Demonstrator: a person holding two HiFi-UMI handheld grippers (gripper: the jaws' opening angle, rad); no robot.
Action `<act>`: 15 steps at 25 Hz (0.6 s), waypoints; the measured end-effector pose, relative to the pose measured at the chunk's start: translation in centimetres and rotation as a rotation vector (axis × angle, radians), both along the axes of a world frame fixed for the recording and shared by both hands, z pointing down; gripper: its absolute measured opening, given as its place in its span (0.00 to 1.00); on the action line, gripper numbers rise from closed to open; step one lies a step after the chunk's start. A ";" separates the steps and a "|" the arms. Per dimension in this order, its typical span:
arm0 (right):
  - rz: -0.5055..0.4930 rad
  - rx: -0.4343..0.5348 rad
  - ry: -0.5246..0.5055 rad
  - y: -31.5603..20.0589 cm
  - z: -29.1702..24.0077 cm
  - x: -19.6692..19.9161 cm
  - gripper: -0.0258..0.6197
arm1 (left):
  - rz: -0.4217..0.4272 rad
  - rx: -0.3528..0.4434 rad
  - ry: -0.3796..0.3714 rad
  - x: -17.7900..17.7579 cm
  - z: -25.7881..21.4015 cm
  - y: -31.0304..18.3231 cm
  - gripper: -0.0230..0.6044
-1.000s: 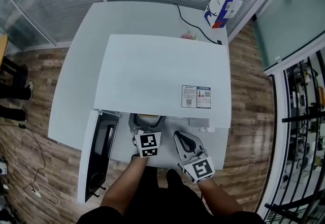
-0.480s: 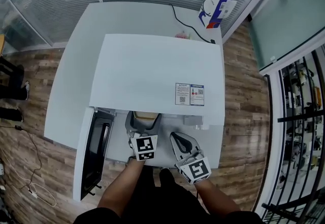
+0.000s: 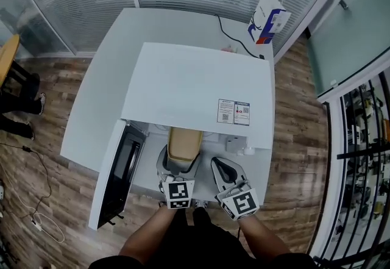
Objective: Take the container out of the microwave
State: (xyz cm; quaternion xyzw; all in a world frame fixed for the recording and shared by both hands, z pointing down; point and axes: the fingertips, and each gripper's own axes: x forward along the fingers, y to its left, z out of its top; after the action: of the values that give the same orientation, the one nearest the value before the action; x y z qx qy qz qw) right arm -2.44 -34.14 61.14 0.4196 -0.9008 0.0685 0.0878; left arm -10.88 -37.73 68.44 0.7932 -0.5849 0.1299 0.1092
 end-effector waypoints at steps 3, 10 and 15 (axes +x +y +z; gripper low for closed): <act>-0.003 0.020 -0.002 0.3 -0.9 0.1 0.04 | -0.007 0.009 0.003 -0.2 -0.6 1.7 0.78; -0.021 0.122 -0.001 2.4 -5.1 0.1 0.04 | -0.005 0.045 0.004 -1.2 -3.1 5.0 0.78; -0.023 0.191 -0.034 3.3 -8.2 0.1 0.04 | 0.010 0.072 -0.005 -2.0 -4.9 7.5 0.78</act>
State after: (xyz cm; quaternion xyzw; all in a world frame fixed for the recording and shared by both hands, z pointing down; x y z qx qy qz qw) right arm -2.39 -30.89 52.91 0.4147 -0.9093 -0.0115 0.0329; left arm -12.92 -30.19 63.58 0.7992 -0.5855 0.1113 0.0783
